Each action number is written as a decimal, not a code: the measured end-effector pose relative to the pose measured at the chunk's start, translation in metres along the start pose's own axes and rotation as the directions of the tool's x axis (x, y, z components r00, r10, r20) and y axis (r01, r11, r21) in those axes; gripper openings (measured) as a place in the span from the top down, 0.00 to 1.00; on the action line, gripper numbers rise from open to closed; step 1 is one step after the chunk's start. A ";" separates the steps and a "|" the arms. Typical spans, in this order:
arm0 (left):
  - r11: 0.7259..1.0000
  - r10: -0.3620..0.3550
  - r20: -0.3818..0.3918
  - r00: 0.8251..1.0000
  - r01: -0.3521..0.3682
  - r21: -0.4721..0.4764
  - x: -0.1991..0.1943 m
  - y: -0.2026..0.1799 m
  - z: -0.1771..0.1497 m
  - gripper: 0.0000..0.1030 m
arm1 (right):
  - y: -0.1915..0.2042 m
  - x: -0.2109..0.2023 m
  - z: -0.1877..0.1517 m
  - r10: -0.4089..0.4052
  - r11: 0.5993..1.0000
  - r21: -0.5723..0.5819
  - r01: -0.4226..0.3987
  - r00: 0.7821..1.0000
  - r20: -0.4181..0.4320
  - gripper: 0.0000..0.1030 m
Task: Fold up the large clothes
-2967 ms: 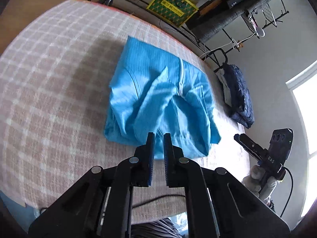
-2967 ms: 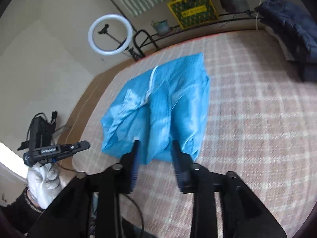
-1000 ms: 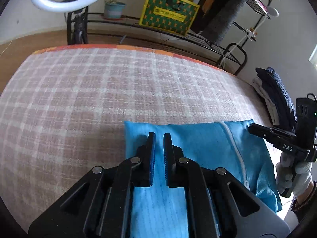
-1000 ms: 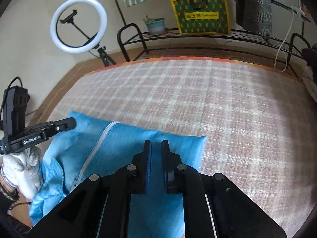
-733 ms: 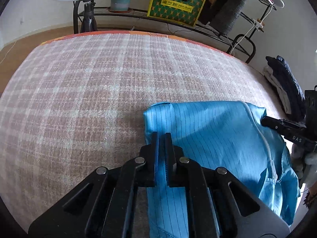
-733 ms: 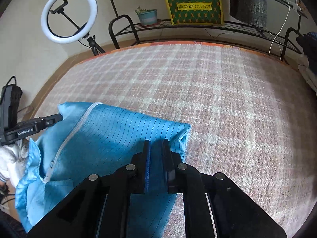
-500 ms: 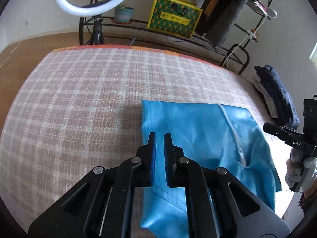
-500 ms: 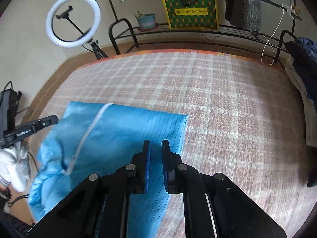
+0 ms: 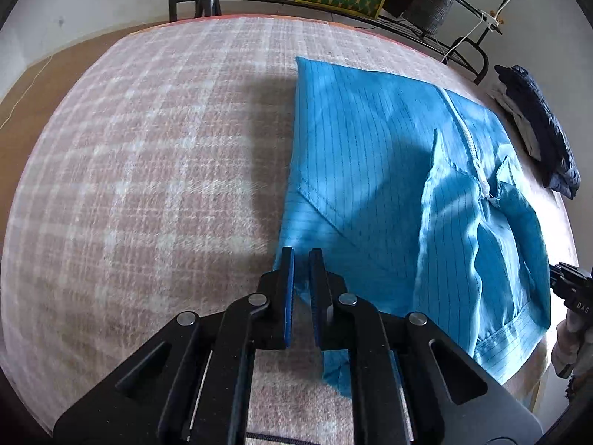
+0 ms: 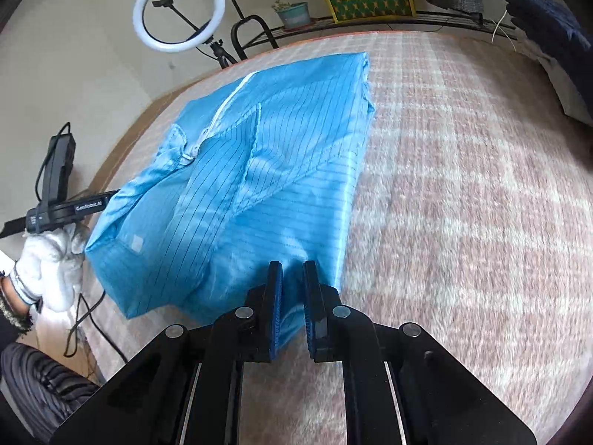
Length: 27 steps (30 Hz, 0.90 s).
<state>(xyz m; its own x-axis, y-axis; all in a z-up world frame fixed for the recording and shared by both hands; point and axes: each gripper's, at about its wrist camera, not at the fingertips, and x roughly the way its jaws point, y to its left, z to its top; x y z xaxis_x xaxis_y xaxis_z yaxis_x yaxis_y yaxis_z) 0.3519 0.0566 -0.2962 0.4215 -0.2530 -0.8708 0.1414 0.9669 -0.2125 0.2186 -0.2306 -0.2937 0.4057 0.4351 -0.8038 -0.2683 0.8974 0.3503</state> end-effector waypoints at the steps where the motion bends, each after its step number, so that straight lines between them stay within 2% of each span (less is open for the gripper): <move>1: 1.000 -0.006 0.008 1.000 0.006 -0.002 -0.007 0.000 -0.003 0.92 | -0.001 -0.007 -0.003 -0.005 1.000 0.005 0.005 1.000 -0.002 0.91; 4: 1.000 -0.017 0.043 0.999 0.017 -0.005 -0.028 0.002 -0.009 0.92 | -0.004 -0.030 -0.009 -0.019 1.000 0.025 0.019 0.999 0.026 0.91; 7: 0.995 -0.068 0.082 0.994 0.074 -0.065 -0.051 0.012 -0.008 0.91 | -0.002 -0.056 -0.010 -0.030 0.998 0.049 0.026 0.996 0.079 0.86; 8: 0.993 -0.083 0.095 0.992 0.090 -0.075 -0.057 0.015 -0.007 0.84 | 0.000 -0.065 -0.010 -0.041 0.998 0.048 0.037 0.994 0.101 0.77; 9: 0.991 -0.098 0.106 0.990 0.107 -0.080 -0.062 0.017 -0.005 0.67 | 0.003 -0.073 -0.009 -0.056 0.998 0.047 0.051 0.991 0.124 0.61; 11: 0.986 -0.124 0.127 0.984 0.137 -0.094 -0.072 0.024 0.002 0.43 | 0.009 -0.091 -0.009 -0.081 0.996 0.053 0.072 0.981 0.179 0.43; 12: 0.981 -0.144 0.135 0.980 0.160 -0.109 -0.076 0.029 0.004 0.40 | 0.010 -0.098 -0.007 -0.075 0.996 0.063 0.064 0.977 0.200 0.39; 15: 0.945 -0.262 0.120 0.957 0.280 -0.169 -0.074 0.046 0.019 0.39 | 0.010 -0.108 0.004 -0.051 0.993 0.111 0.026 0.972 0.230 0.28; 17: 0.923 -0.313 0.114 0.943 0.330 -0.198 -0.069 0.055 0.028 0.37 | 0.010 -0.113 0.008 -0.042 0.990 0.139 0.007 0.968 0.248 0.28; 20: 0.888 -0.379 0.099 0.920 0.391 -0.241 -0.056 0.066 0.033 0.37 | 0.008 -0.112 0.012 0.013 0.981 0.181 -0.063 0.965 0.262 0.28; 22: 0.872 -0.402 0.088 0.911 0.411 -0.265 -0.048 0.070 0.034 0.37 | 0.004 -0.109 0.014 0.041 0.972 0.215 -0.098 0.966 0.255 0.28; 24: 0.862 -0.427 0.069 0.901 0.429 -0.268 -0.037 0.070 0.034 0.37 | 0.001 -0.106 0.017 0.018 0.968 0.240 -0.079 0.969 0.247 0.28; 27: 0.858 -0.436 0.057 0.898 0.434 -0.276 -0.024 0.069 0.033 0.37 | -0.008 -0.097 0.026 -0.001 0.966 0.253 -0.056 0.976 0.219 0.28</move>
<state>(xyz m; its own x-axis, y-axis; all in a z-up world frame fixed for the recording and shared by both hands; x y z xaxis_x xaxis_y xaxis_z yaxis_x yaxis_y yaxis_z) 0.3812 0.1285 -0.2757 0.3682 -0.6505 -0.6643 0.0571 0.7290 -0.6822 0.2039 -0.2779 -0.2063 0.5873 0.4397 -0.6795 -0.0605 0.8611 0.5048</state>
